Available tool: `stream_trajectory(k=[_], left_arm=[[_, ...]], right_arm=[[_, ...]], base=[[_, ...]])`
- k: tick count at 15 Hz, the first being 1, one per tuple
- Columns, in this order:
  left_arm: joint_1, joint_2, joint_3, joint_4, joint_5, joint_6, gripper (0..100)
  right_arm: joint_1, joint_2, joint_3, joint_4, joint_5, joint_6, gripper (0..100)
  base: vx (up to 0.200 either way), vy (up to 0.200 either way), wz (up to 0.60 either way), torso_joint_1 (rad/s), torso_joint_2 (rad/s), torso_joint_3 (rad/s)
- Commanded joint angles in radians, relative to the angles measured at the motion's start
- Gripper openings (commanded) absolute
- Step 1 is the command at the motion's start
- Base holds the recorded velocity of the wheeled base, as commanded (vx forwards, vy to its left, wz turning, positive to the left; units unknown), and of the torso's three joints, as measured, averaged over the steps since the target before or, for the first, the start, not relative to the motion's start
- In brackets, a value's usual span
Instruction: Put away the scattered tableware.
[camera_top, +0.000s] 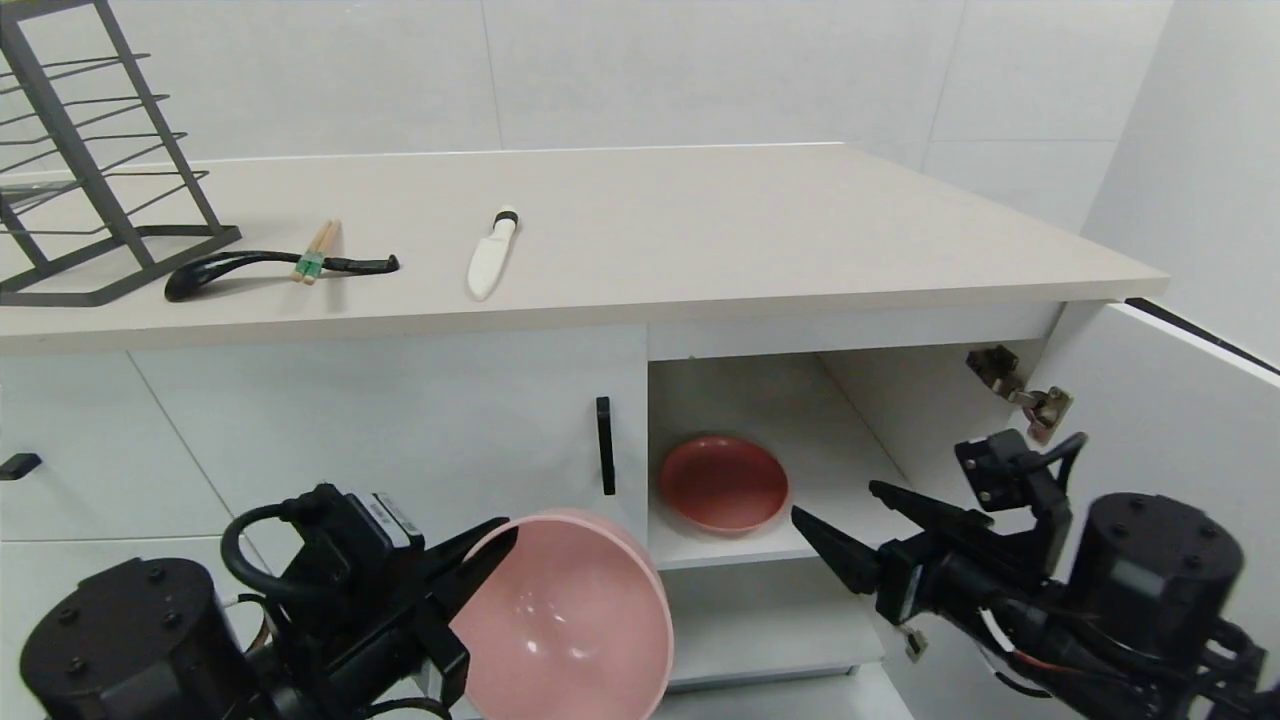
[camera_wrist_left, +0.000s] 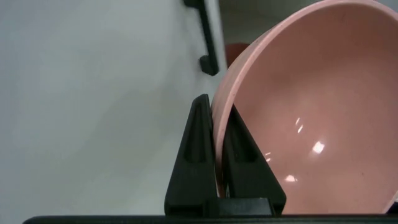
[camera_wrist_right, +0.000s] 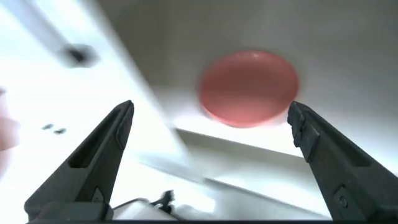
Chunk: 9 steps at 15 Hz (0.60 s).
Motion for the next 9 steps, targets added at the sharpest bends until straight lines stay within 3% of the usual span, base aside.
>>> stream_trajectory(k=[1,2,4,8,9], left_arm=[[-0.053,-0.002,-0.008,-0.001,0.003,0.040,0],[-0.128,0.012,-0.027,-0.001,0.007,0.052,0],[-0.143,0.051,-0.097,-0.001,0.012,0.058,0],[-0.174,0.142,-0.209,-0.001,0.170,0.054,0],[-0.179,0.156,-0.211,-0.001,0.178,0.055,0]], right_arm=[[0.014,-0.136,0.054,0.000,0.000,-0.004,100],[0.015,-0.136,0.070,0.000,0.000,-0.006,100],[0.014,-0.139,0.071,0.000,0.002,-0.050,100],[-0.008,-0.139,0.053,0.000,0.002,-0.052,100],[-0.018,-0.141,0.038,0.000,0.002,-0.052,100]], base=[[0.000,0.000,0.00,0.000,0.00,0.000],[0.000,0.000,0.00,0.000,0.00,0.000],[0.000,0.000,0.00,0.000,0.00,0.000],[0.000,0.000,0.00,0.000,0.00,0.000],[0.000,0.000,0.00,0.000,0.00,0.000]])
